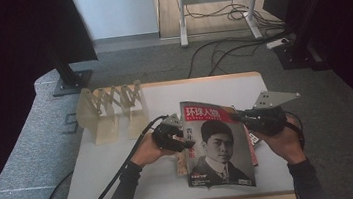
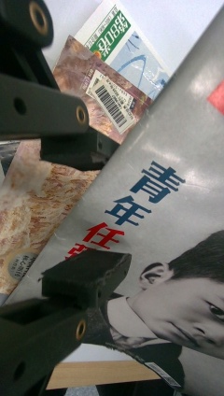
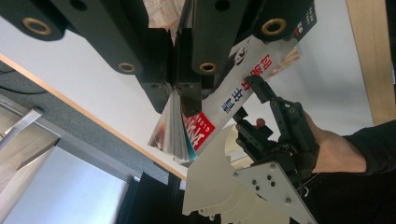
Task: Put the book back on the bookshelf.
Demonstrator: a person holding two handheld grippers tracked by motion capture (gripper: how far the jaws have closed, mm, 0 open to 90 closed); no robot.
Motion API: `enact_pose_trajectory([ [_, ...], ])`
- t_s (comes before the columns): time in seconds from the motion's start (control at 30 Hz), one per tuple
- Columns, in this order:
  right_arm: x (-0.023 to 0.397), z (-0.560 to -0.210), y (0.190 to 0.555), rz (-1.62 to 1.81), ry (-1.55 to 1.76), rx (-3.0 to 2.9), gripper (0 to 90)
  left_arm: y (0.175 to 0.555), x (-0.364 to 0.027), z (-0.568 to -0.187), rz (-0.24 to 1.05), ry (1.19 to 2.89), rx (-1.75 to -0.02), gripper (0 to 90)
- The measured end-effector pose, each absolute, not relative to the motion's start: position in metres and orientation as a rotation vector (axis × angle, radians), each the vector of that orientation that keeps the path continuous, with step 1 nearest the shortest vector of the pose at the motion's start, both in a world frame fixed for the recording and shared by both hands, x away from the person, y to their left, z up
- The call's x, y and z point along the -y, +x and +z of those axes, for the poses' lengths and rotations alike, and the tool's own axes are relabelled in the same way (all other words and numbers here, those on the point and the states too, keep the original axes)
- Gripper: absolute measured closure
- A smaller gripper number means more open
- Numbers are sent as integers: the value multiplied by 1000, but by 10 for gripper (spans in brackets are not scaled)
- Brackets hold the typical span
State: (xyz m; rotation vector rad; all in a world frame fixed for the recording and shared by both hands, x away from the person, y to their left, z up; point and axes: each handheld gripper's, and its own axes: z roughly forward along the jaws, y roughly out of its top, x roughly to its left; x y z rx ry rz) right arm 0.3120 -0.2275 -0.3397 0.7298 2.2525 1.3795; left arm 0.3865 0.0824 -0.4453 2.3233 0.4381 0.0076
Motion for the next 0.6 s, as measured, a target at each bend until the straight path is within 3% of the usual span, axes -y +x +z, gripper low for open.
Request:
enact_pose_trajectory([
  [0.33, 225, -338, 314, 1380, 733, -2259, 841, 383, -89, -435, 15, 2312, -431, 667],
  [0.6, 221, -333, 314, 1382, 716, -2255, 834, 379, -93, -426, 6, 2278, -409, 719],
])
